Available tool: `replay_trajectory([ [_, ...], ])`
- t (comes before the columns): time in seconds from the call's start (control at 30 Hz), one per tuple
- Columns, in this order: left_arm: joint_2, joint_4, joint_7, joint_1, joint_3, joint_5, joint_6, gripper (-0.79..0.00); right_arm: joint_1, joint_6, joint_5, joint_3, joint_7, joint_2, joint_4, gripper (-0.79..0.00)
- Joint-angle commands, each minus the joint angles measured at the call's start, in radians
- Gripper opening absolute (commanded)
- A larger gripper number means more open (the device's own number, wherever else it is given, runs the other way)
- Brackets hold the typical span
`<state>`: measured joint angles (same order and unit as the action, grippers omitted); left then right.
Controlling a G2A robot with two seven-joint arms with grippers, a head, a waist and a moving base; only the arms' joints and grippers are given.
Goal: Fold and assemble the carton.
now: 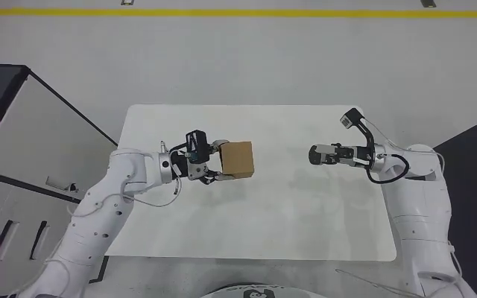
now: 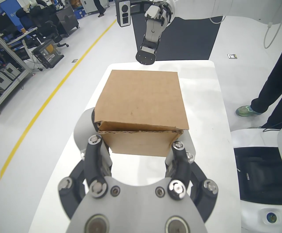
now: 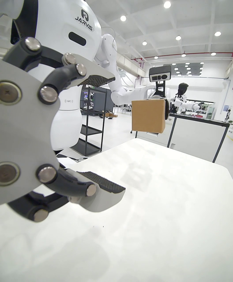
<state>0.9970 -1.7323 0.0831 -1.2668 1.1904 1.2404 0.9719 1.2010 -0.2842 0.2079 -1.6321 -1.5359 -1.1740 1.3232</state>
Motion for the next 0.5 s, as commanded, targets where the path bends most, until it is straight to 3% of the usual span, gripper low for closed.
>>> replay_trajectory([
  [0.0, 0.005, 0.015, -0.039, 0.009, -0.039, 0.067, -0.006, -0.785, 0.0, 0.0, 0.0, 0.0, 0.0, 0.0, 0.0, 0.0],
  [0.3, 0.04, 0.22, -0.289, 0.098, -0.21, 0.285, -0.063, -0.785, 0.0, 0.0, 0.0, 0.0, 0.0, 0.0, 0.0, 0.0],
  [0.47, 0.048, 0.275, -0.355, 0.121, -0.238, 0.314, -0.091, -0.785, 0.0, 0.0, 0.0, 0.0, 0.0, 0.0, 0.0, 0.0],
])
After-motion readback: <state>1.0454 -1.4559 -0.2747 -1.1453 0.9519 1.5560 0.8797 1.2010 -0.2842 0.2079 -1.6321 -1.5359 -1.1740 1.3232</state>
